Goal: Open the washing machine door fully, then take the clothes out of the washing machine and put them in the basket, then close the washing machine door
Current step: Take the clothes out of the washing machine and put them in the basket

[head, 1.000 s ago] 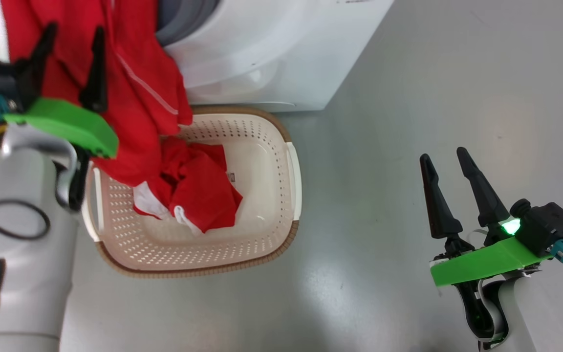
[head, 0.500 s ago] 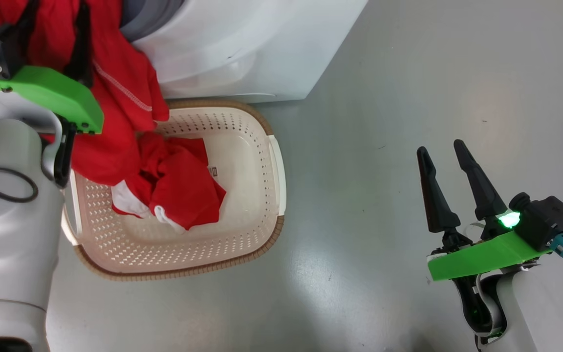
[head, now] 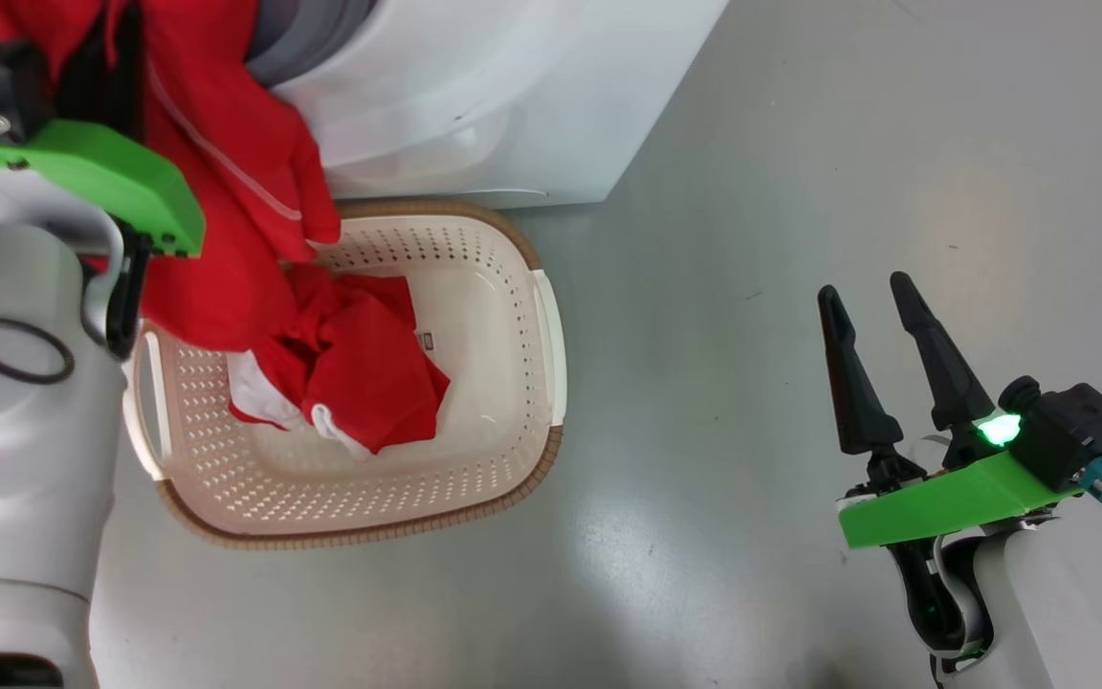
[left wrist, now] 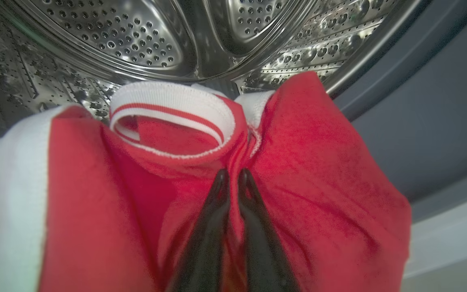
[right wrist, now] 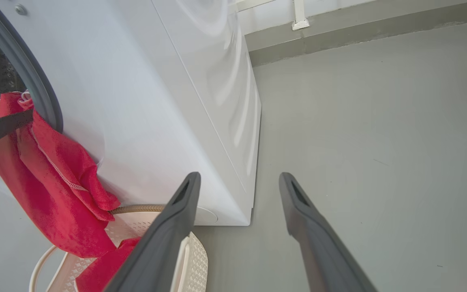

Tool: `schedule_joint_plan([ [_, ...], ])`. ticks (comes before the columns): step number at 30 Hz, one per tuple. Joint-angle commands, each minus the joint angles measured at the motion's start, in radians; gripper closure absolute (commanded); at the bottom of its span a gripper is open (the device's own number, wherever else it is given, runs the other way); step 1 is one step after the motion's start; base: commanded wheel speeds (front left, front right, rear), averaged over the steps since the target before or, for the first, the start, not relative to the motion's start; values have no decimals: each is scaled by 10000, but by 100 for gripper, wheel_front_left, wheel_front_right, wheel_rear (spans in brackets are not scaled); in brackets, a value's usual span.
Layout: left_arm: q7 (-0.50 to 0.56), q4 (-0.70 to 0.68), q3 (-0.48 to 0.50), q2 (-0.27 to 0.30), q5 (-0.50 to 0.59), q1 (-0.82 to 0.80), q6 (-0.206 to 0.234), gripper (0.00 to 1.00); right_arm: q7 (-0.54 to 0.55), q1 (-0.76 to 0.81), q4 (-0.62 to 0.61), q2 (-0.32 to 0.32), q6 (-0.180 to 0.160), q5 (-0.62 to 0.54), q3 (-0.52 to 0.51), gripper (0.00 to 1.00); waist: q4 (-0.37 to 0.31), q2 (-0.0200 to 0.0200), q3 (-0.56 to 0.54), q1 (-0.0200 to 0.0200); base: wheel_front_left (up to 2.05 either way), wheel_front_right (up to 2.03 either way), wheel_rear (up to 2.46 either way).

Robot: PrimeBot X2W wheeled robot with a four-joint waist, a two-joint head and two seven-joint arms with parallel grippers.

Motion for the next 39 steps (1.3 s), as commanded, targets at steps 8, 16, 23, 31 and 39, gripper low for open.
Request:
schedule_joint_plan([
  [8, -48, -3086, 1480, 93, -814, 1629, -54, 100, -65, 222, -221, 15, 65, 5, 52, 0, 296, -1, -275, 0, 0, 0, 0],
  [16, -48, -5987, 2126, -472, -1038, 4133, -54, 100, -65, 355, -190, 15, 65, -56, -28, 0, 547, -1, -508, 0, 0, 0, 0],
  [23, -48, -7100, 2147, -894, -1033, 6180, -54, 100, -65, 450, -195, 15, 65, -94, -58, 0, 657, -1, -620, 0, 0, 0, 0],
  [31, -48, -6863, 1422, -1092, -982, 7053, -54, 100, -65, 425, -165, 15, 65, -134, -56, 0, 749, -1, -536, 0, 0, 0, 0],
  [39, -48, -5469, 496, -1093, -1032, 6855, -54, 100, -65, 257, -210, 15, 65, -101, 42, 0, 607, -1, -209, 0, 0, 0, 0],
])
